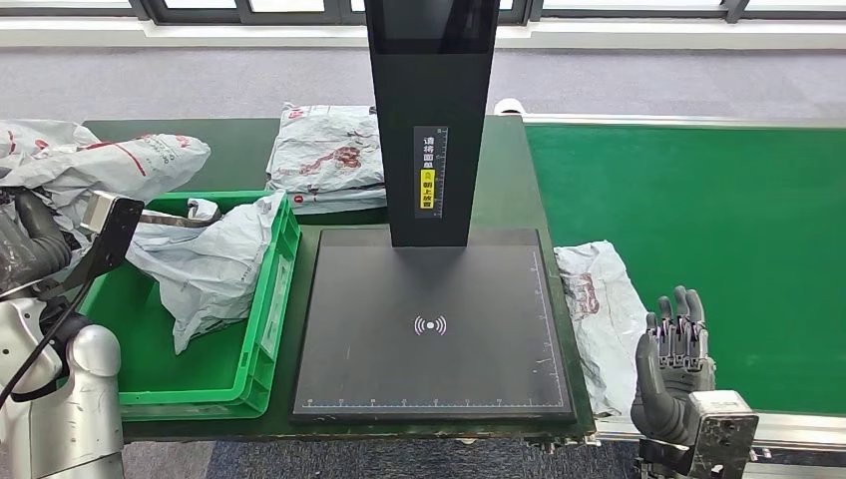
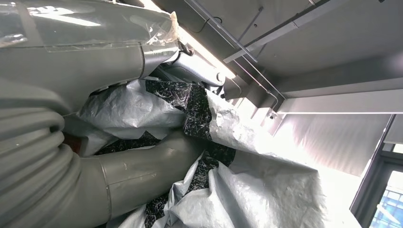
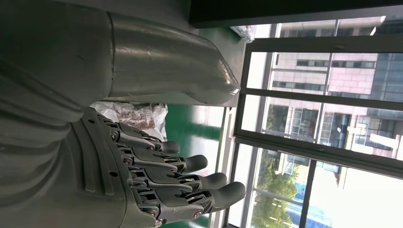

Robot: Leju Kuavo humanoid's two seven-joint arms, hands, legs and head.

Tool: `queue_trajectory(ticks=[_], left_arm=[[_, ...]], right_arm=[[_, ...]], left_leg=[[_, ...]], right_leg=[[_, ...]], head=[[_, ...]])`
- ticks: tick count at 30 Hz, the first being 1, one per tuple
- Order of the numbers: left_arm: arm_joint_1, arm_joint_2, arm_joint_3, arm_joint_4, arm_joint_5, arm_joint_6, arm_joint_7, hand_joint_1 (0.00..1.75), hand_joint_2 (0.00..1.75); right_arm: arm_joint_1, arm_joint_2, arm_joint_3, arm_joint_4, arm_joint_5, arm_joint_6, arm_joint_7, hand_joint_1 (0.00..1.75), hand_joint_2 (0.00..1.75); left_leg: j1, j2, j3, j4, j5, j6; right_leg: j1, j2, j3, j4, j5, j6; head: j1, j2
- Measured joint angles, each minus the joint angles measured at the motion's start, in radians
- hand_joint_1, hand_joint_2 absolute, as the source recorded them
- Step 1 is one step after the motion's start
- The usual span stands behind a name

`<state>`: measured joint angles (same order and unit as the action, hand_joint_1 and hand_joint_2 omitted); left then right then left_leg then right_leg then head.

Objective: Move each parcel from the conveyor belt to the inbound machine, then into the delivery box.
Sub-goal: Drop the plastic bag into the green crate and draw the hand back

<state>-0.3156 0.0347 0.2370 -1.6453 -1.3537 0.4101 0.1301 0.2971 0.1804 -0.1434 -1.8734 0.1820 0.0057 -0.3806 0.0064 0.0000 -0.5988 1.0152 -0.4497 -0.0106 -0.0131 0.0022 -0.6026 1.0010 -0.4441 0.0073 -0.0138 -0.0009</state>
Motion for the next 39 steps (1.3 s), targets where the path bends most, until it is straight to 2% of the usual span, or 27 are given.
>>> queue_trajectory(ticks=[6, 10, 11, 14, 16, 18, 23, 39], left_arm=[[0.000, 0.000, 0.000, 0.000, 0.000, 0.000, 0.000, 1.75, 1.75], [0.004, 0.001, 0.001, 0.002, 0.013, -0.022, 0.015, 0.00, 0.00], [0.017, 0.002, 0.004, 0.005, 0.037, -0.065, 0.031, 0.00, 0.00], [0.096, 0.010, 0.026, 0.038, 0.136, -0.306, 0.040, 0.00, 0.00], [0.151, 0.011, 0.041, 0.074, 0.159, -0.387, 0.011, 0.00, 0.00], [0.181, 0.011, 0.048, 0.096, 0.161, -0.395, -0.004, 0.00, 0.00], [0.197, 0.011, 0.055, 0.113, 0.162, -0.418, -0.003, 0.00, 0.00], [0.173, 0.009, 0.056, 0.144, 0.164, -0.436, -0.003, 0.00, 0.00]], right_arm=[[0.000, 0.000, 0.000, 0.000, 0.000, 0.000, 0.000, 0.00, 1.75], [-0.001, -0.001, 0.000, 0.000, 0.002, 0.008, 0.005, 0.00, 1.75], [-0.004, -0.003, 0.000, 0.001, 0.005, 0.019, 0.011, 0.00, 1.75], [-0.025, -0.016, 0.000, 0.020, 0.017, 0.051, 0.027, 0.00, 1.75], [-0.041, -0.023, 0.000, 0.036, 0.020, 0.054, 0.030, 0.00, 1.75], [-0.053, -0.029, 0.000, 0.048, 0.022, 0.053, 0.033, 0.00, 1.75], [-0.074, -0.038, 0.000, 0.064, 0.025, 0.052, 0.037, 0.00, 1.75], [-0.105, -0.046, 0.001, 0.077, 0.034, 0.028, 0.070, 0.00, 1.75]], left_leg=[[0.000, 0.000, 0.000, 0.000, 0.000, 0.000], [0.000, 0.000, -0.001, 0.000, 0.000, 0.000], [0.000, 0.000, -0.002, -0.001, -0.002, 0.000], [-0.002, 0.005, 0.003, -0.002, -0.007, -0.001], [-0.001, 0.007, 0.007, -0.001, -0.007, -0.002], [0.000, 0.005, 0.005, 0.000, -0.005, -0.002], [0.000, 0.001, 0.004, 0.000, -0.005, -0.002], [0.001, 0.001, 0.005, 0.000, -0.005, -0.002]], right_leg=[[0.000, 0.000, 0.000, 0.000, 0.000, 0.000], [0.000, 0.000, 0.001, 0.000, 0.000, 0.000], [-0.001, 0.000, 0.002, 0.000, -0.001, 0.000], [-0.002, 0.004, 0.006, 0.000, -0.004, -0.002], [0.000, 0.005, 0.005, 0.000, -0.004, -0.002], [0.001, 0.003, 0.004, 0.000, -0.003, -0.002], [0.001, 0.000, 0.005, 0.000, -0.004, -0.003], [0.001, 0.000, 0.004, 0.000, -0.004, -0.003]], head=[[0.000, 0.000], [0.000, 0.000], [0.000, 0.000], [-0.001, 0.000], [-0.001, 0.000], [-0.001, 0.000], [-0.001, 0.000], [-0.001, 0.000]])
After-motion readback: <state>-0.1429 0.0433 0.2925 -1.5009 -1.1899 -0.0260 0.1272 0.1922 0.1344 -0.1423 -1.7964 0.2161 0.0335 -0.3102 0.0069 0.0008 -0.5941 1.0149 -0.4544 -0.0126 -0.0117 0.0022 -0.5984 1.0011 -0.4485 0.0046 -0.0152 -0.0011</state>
